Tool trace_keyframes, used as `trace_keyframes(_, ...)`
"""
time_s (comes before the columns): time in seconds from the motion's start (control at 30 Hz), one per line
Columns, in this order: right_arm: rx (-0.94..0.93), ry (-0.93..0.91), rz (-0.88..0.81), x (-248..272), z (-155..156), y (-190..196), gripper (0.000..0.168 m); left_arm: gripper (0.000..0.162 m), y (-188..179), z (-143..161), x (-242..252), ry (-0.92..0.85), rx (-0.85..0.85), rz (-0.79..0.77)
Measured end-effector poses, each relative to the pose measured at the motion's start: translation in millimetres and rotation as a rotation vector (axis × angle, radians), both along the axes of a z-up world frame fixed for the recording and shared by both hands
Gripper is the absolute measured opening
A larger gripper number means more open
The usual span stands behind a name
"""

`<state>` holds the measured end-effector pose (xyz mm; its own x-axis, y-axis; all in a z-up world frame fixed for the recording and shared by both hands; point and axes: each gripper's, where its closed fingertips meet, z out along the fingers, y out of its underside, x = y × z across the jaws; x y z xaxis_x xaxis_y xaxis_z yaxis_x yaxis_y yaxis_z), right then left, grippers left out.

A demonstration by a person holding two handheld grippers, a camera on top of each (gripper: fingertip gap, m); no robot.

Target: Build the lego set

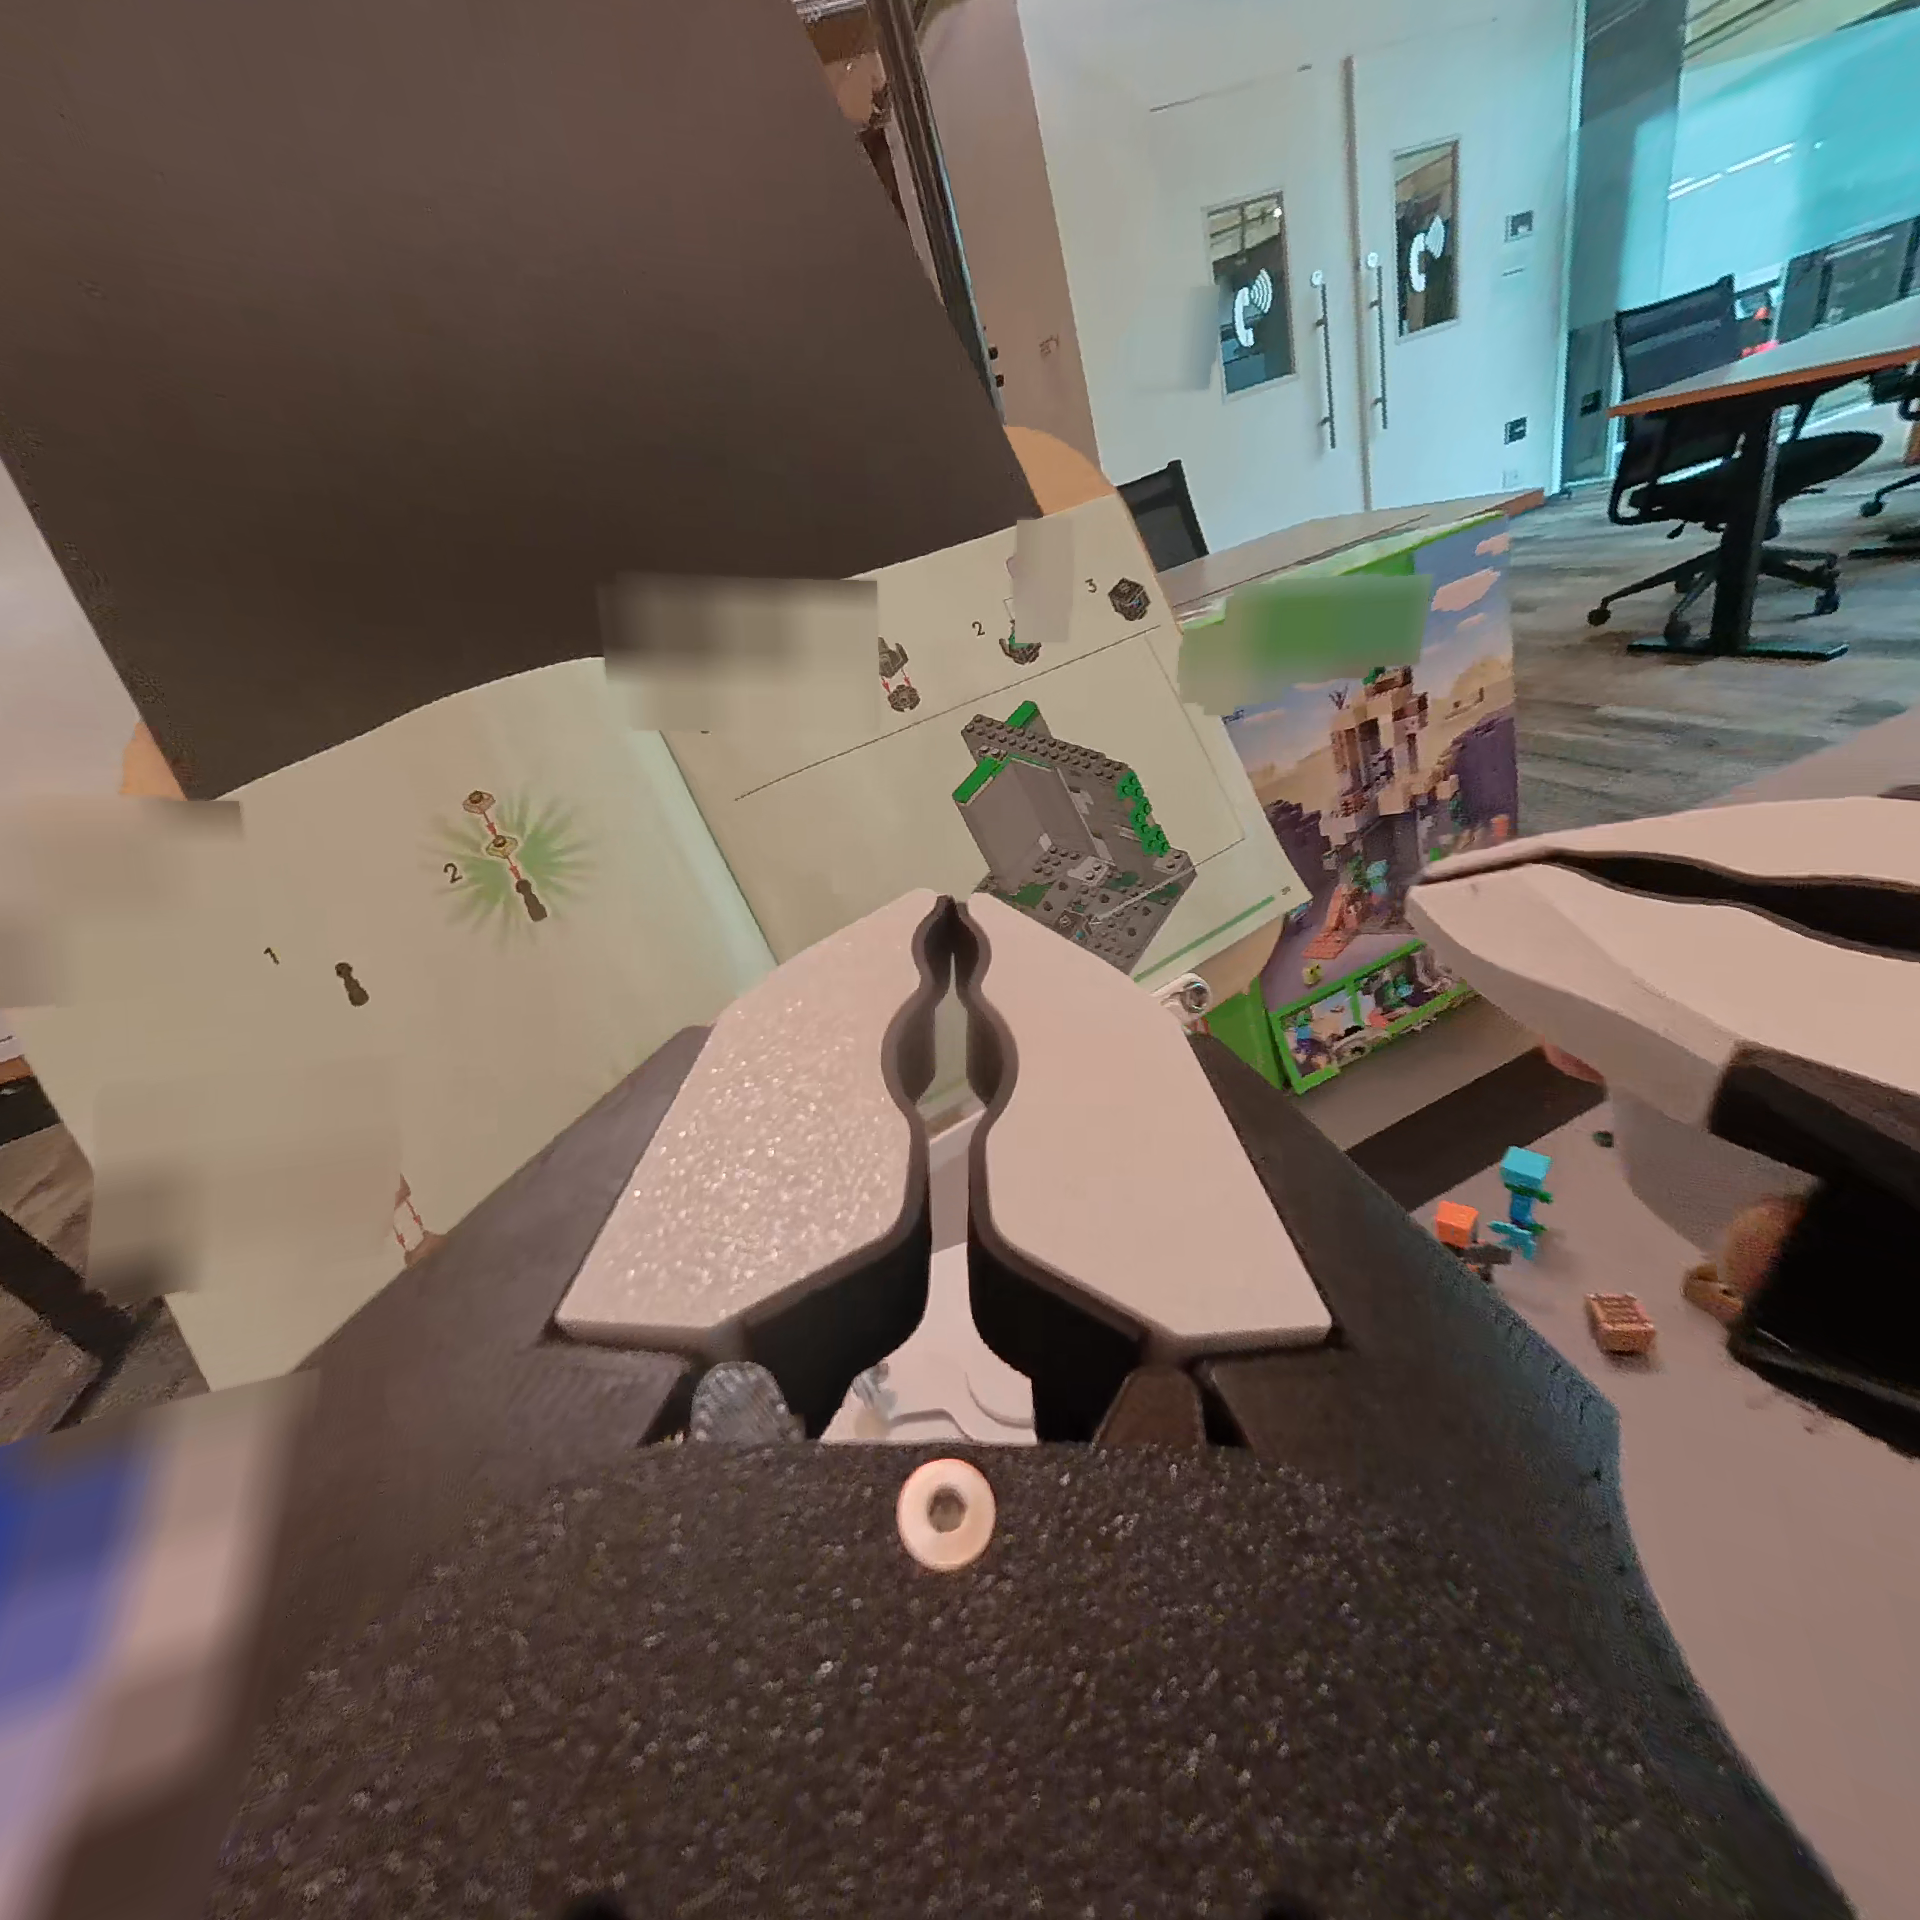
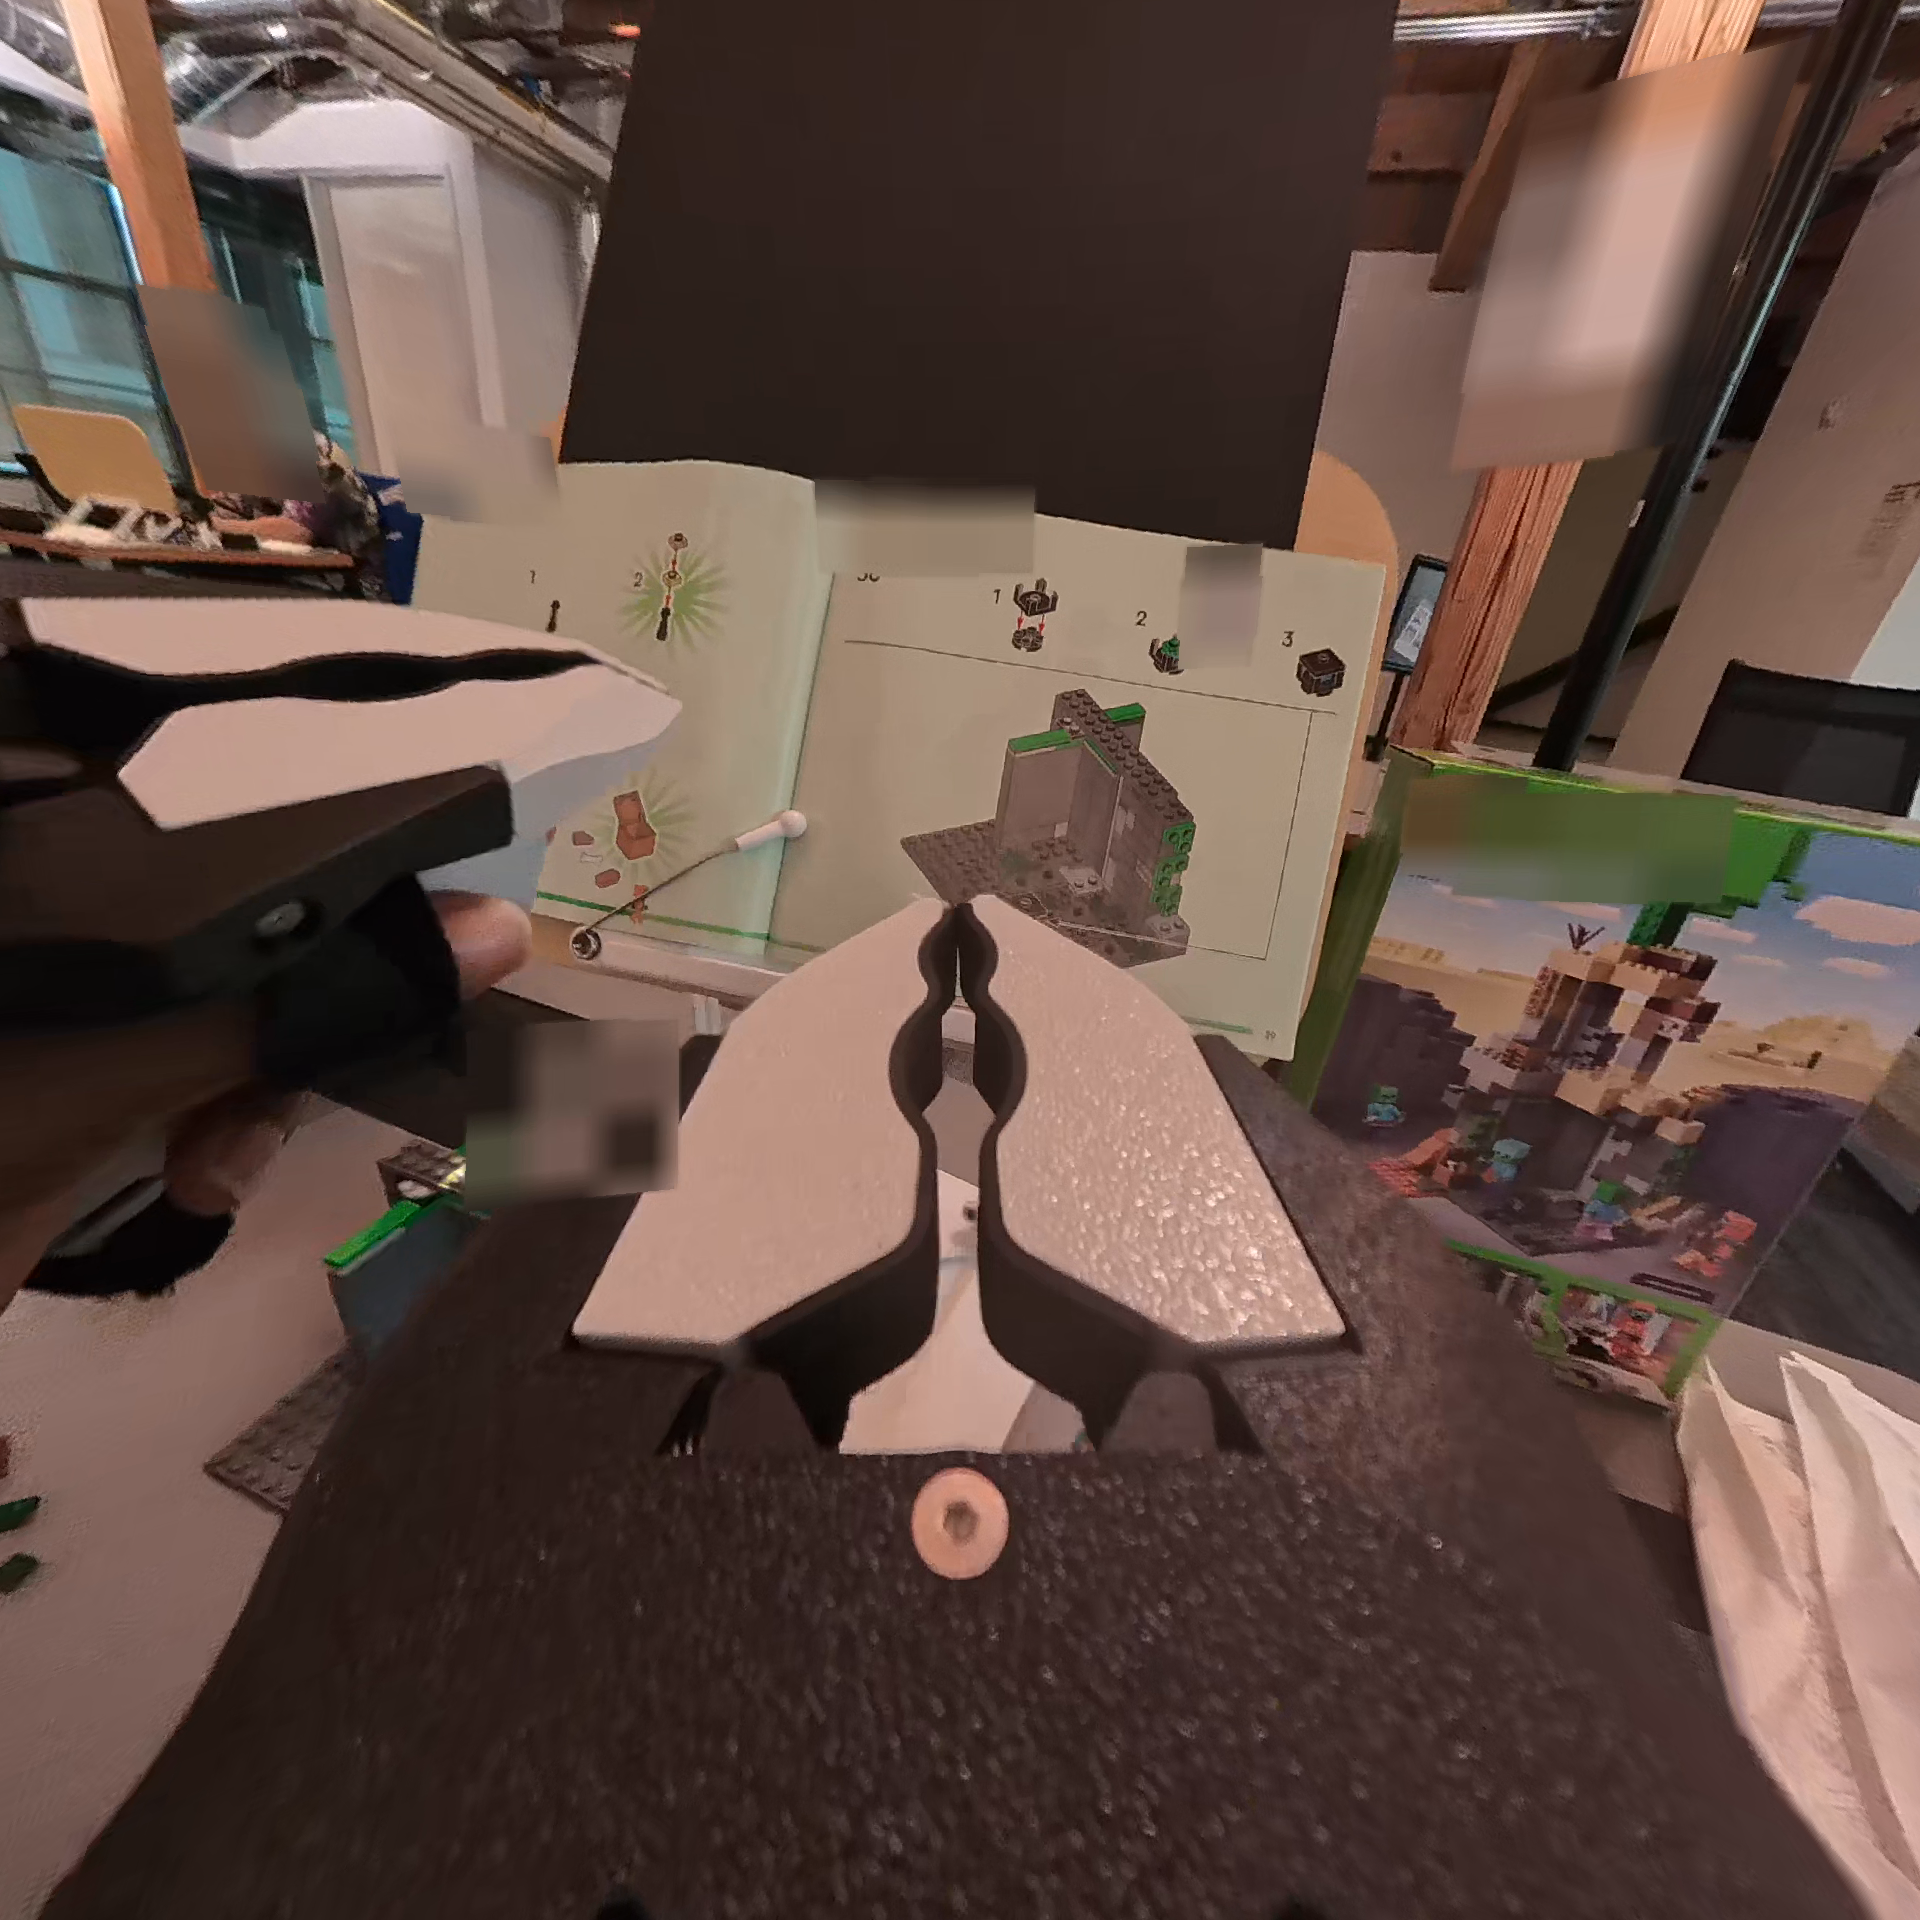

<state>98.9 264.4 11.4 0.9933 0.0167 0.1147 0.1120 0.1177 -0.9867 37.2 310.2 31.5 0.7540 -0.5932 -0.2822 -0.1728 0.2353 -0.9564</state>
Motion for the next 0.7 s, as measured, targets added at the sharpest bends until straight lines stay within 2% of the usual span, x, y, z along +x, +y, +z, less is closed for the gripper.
trace_keyframes(0.33,0.029,-0.005,0.049,-1.8,6.9,-6.2,0.000,0.000,26.8,4.7,10.3,0.001,0.006,0.020)
trace_keyframes(0.57,-0.016,0.001,0.101,-8.3,-12.2,2.7,0.000,0.000,80.0,21.0,3.5,0.013,0.020,0.109)
trace_keyframes(0.7,-0.020,0.013,0.107,-7.6,-13.6,3.2,0.000,0.000,98.2,32.5,6.7,0.015,0.012,0.128)
